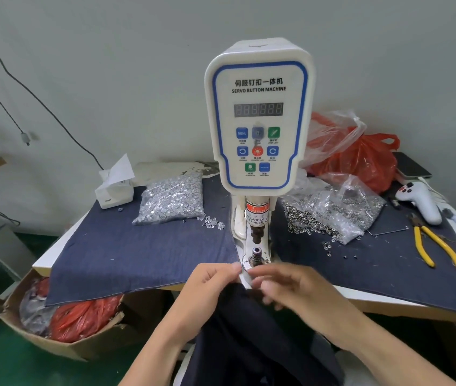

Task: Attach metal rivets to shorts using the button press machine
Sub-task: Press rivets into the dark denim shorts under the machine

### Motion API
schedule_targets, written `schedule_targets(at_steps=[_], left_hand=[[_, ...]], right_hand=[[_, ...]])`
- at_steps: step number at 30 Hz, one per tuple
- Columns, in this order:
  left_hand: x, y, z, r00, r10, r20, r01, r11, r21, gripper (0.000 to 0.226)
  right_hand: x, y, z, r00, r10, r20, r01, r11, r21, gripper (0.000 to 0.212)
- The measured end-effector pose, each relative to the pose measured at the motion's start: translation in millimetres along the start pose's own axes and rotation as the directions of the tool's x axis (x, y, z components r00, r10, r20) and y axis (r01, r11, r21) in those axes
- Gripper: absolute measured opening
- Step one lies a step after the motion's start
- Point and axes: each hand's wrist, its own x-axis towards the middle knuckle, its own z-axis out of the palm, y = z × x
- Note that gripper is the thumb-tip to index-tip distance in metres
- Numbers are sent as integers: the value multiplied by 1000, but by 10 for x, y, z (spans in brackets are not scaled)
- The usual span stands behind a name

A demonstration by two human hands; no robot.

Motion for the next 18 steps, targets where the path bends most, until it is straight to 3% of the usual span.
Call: schedule_targets(at_steps=[2, 6, 8, 9, 11, 12, 14, 18], left_hand=[[-60, 100, 22, 992, 63, 110, -61, 998, -21, 34], [-120, 217, -6, 979, 97, 180, -100, 995, 12, 21], [-155, 202, -35, 979, 97, 181, -93, 995, -27, 20], [-172, 181, -45, 977, 99, 189, -92, 995, -49, 20], [-193, 123, -44, 972, 66, 227, -62, 998, -23, 21], [-193, 90, -43, 971, 19, 237, -28, 999, 35, 23], [-168, 41, -63, 976, -98, 197, 47, 967, 249, 25], [46, 58, -183, 990, -131, 54, 80, 830, 552, 28]], right_hand=[[-47, 15, 0, 990, -78, 114, 97, 980, -173, 19], [-130, 11, -88, 982, -110, 153, 122, 990, -74, 19], [-165, 14, -148, 968, -79, 239, 86, 996, -17, 13], [-167, 15, -178, 953, -51, 299, 71, 996, -57, 11], [-135, 63, -253, 933, -11, 361, 134, 938, -319, 15], [-108, 69, -297, 930, -25, 367, 197, 876, -440, 18], [-36, 54, -365, 921, -86, 379, 279, 825, -492, 17], [137, 178, -449, 958, -71, 278, 206, 846, -492, 18]])
